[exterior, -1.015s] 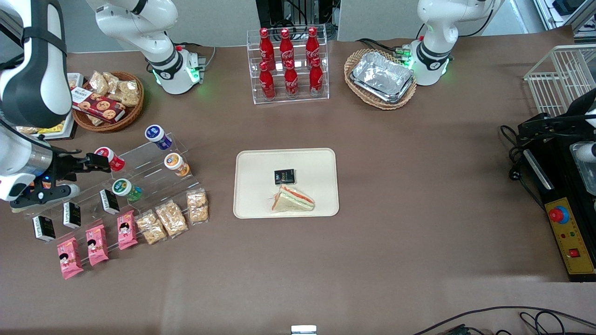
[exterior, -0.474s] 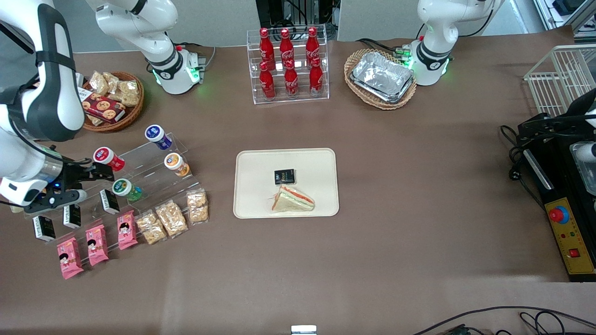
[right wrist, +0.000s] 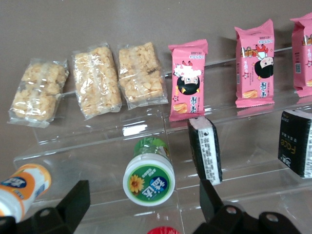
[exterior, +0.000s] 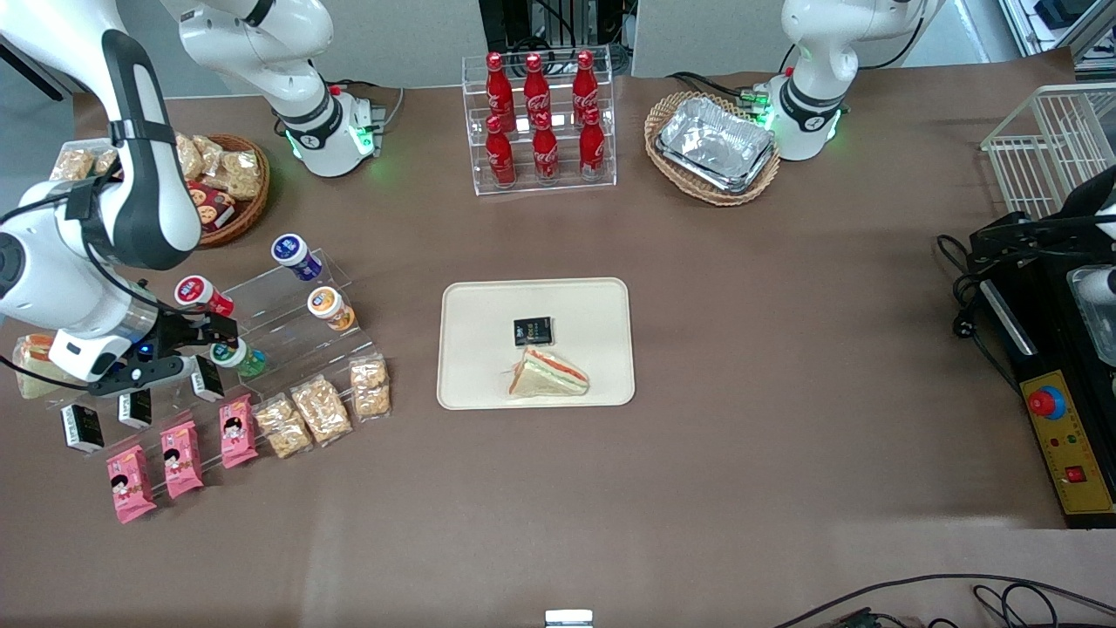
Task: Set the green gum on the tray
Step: 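Lower the right gripper around the green-lidded gum canister and close it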
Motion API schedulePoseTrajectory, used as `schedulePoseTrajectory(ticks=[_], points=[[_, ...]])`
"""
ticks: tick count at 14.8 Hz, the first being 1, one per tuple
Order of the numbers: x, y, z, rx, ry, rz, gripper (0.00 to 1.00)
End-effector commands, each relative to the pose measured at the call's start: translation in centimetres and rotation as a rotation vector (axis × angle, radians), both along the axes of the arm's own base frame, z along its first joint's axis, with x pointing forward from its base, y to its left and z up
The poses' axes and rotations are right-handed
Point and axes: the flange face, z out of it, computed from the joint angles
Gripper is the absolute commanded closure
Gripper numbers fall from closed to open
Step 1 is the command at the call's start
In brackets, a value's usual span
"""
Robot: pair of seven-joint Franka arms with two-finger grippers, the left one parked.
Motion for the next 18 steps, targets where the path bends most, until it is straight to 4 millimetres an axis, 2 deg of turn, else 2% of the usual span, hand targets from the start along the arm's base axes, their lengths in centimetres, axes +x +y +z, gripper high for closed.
schedulePoseTrajectory(ticks=[1, 7, 10, 14, 15, 17, 18], points=[[-1.5, 0.2, -1.3, -0.007, -0.039, 0.023, 0.0], [-2.5, 0.3, -3.7, -0.01, -0.047, 0.027, 0.0], [-2.4, 0.2, -4.5, -0.013, -0.043, 0.034, 0.0], [-2.4, -0.1, -5.7, -0.019, -0.056, 0.067, 0.08], [-2.4, 0.0, -5.7, -0.019, -0.056, 0.068, 0.13], [-2.4, -0.1, -5.9, -0.019, -0.053, 0.068, 0.19], [-2.4, 0.0, -5.9, -0.019, -0.052, 0.071, 0.27]])
